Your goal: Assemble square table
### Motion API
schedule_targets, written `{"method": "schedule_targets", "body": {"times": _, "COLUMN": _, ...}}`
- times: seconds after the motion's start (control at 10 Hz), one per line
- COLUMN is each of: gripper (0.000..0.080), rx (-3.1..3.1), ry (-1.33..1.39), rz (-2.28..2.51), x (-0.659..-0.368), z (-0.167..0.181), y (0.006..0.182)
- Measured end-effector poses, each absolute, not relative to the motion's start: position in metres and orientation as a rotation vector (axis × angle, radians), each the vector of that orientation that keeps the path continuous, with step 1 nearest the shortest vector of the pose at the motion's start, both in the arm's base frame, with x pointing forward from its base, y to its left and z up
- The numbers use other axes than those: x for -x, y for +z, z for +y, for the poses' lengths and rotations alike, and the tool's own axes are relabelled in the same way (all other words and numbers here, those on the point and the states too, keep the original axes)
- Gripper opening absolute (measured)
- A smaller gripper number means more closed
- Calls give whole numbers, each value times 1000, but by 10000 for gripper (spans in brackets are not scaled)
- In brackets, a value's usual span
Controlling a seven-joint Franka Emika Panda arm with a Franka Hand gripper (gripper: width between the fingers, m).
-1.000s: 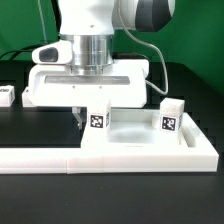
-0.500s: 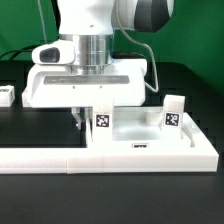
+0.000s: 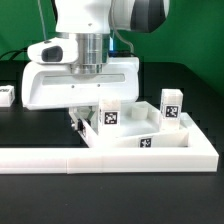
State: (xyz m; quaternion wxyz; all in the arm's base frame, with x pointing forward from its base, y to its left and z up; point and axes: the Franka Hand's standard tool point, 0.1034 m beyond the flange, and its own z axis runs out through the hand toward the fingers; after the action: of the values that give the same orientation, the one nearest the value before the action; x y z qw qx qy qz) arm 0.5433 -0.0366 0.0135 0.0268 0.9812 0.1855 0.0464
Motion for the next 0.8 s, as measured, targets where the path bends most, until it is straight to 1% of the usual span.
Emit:
{"method": "schedule_targets", "body": {"times": 0.3, "gripper": 62, "rx": -2929, "ry": 136, "rz": 878, "x": -549, "z": -40, "y": 16}}
{"method": "schedule_targets", "body": {"times": 0.8, "gripper": 64, "rx": -2773, "ry": 131, "rz": 1180, "x": -561, "z": -33, "y": 22}}
